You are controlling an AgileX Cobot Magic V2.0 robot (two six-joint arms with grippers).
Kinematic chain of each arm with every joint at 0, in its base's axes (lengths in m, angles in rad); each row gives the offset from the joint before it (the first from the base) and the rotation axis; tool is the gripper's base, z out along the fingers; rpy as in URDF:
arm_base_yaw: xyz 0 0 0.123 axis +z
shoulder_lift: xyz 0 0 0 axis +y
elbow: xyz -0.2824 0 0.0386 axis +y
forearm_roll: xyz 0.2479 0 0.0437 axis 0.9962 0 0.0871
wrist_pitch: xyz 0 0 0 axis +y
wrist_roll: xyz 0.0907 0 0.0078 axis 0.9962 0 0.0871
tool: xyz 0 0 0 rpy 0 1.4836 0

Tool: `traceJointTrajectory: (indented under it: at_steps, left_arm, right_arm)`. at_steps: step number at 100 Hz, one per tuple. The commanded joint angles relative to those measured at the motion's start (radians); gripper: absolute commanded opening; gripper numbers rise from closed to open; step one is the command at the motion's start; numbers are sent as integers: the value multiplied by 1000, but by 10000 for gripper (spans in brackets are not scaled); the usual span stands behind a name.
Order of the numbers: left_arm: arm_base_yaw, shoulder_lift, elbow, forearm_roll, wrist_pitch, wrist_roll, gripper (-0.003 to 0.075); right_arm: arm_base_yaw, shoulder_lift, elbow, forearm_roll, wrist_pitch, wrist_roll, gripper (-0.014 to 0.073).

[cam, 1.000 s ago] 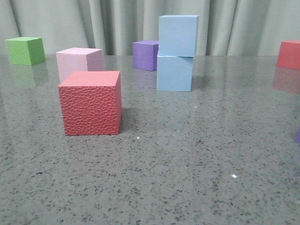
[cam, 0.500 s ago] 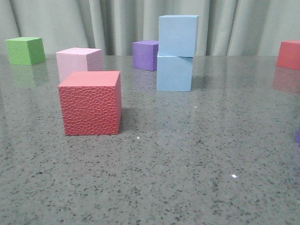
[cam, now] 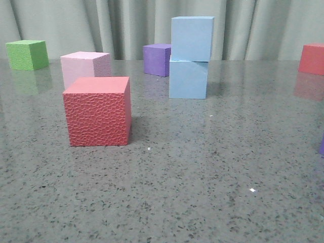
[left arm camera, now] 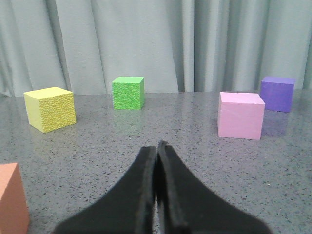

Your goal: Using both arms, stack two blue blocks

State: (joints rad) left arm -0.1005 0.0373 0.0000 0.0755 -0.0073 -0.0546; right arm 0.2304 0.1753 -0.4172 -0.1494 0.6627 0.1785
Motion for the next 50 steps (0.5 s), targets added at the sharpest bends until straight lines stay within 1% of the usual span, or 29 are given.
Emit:
traceJointTrajectory:
  at_steps: [1, 10, 16, 26, 36, 50]
  left_arm:
    - [-6, 9, 42, 2, -75, -1, -19]
    - [-6, 9, 42, 2, -75, -1, -19]
    - [-6, 9, 42, 2, -75, -1, -19]
    - [-6, 9, 42, 2, -75, -1, -19]
    - [-6, 9, 42, 2, -75, -1, -19]
    - [-6, 9, 42, 2, -75, -1, -19]
  right_arm:
    - [-4, -50, 21, 48, -94, -83, -122]
    - [-17, -115, 73, 111, -117, -172, -122]
    - [-38, -150, 102, 139, -145, -201, -122]
    - [-96, -215, 155, 175, -193, -205, -122]
    - [-149, -211, 194, 193, -249, -205, -122]
    - [-178, -211, 237, 206, -340, -204, -122]
